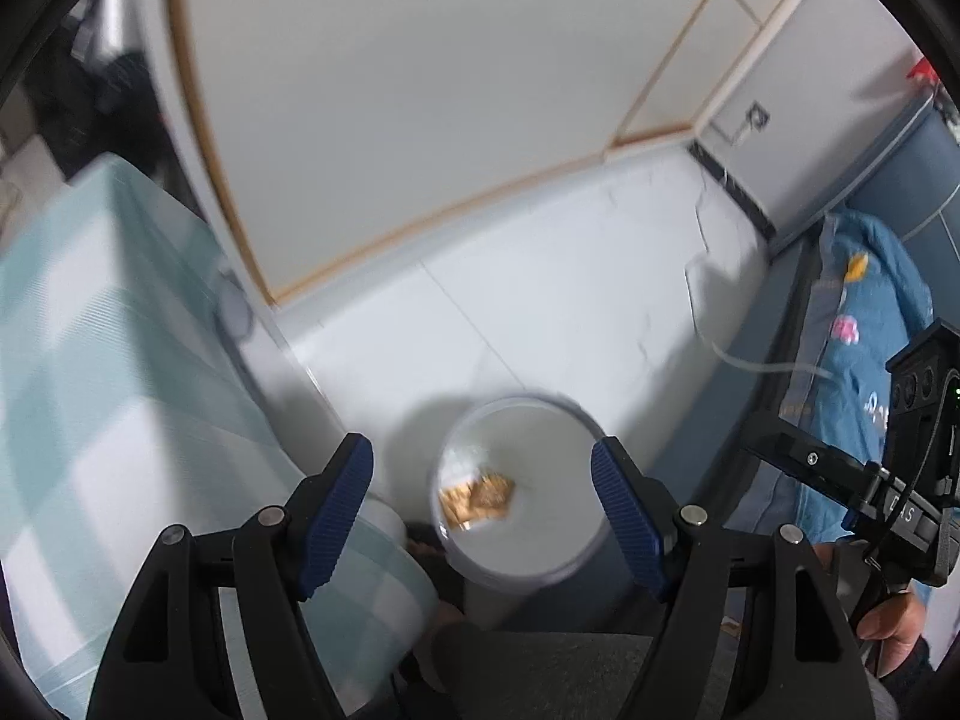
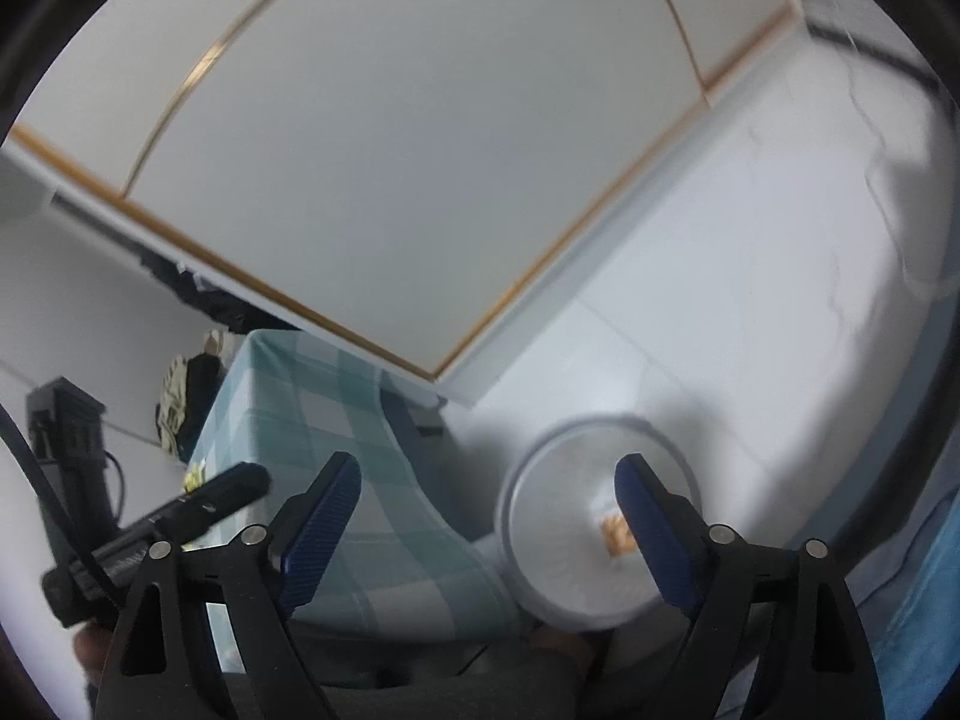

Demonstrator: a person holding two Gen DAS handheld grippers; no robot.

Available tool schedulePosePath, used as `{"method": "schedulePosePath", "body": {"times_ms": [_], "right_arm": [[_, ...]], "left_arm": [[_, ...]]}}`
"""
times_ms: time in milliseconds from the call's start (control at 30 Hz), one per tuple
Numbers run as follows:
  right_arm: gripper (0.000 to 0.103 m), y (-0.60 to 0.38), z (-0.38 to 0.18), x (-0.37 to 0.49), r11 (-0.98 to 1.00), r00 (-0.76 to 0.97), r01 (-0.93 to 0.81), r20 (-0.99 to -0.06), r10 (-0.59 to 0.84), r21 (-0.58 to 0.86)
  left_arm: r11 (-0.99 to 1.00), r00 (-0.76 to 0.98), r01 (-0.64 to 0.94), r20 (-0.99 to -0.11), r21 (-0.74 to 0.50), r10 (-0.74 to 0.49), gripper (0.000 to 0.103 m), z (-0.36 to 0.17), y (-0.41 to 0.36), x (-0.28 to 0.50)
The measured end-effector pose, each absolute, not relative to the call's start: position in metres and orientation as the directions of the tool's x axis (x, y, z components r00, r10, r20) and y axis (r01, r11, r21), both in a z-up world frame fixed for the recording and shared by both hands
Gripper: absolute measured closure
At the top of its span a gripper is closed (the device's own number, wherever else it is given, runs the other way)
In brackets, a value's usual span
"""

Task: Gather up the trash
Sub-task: 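Move both grippers back over the yellow bread wrapper on the table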

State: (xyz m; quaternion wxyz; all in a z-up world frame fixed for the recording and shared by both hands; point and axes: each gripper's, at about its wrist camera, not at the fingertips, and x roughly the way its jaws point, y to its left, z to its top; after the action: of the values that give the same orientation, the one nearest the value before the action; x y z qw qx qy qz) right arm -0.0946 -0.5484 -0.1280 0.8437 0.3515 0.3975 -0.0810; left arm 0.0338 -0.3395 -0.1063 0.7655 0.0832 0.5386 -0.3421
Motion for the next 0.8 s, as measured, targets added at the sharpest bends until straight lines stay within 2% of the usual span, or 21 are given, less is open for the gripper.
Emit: {"method": "schedulePosePath", "body": {"times_ms": [433, 800], "right_arm": [[0.009, -0.446, -0.02, -0.068, 0.884, 0.785, 0.166, -0.601, 0.15, 0.437], [0.008, -0.353, 0.013, -0.036, 0.904, 0.837, 0.044, -0.51, 0.199, 0.425]], "left_arm": [[0.838, 0.484, 0.508, -0.738, -0.2, -0.47, 0.031, -0.033, -0.246, 0.031], [0.914, 0.651, 0.345, -0.646, -0.215, -0.398, 0.03, -0.002, -0.138, 0.041]]}}
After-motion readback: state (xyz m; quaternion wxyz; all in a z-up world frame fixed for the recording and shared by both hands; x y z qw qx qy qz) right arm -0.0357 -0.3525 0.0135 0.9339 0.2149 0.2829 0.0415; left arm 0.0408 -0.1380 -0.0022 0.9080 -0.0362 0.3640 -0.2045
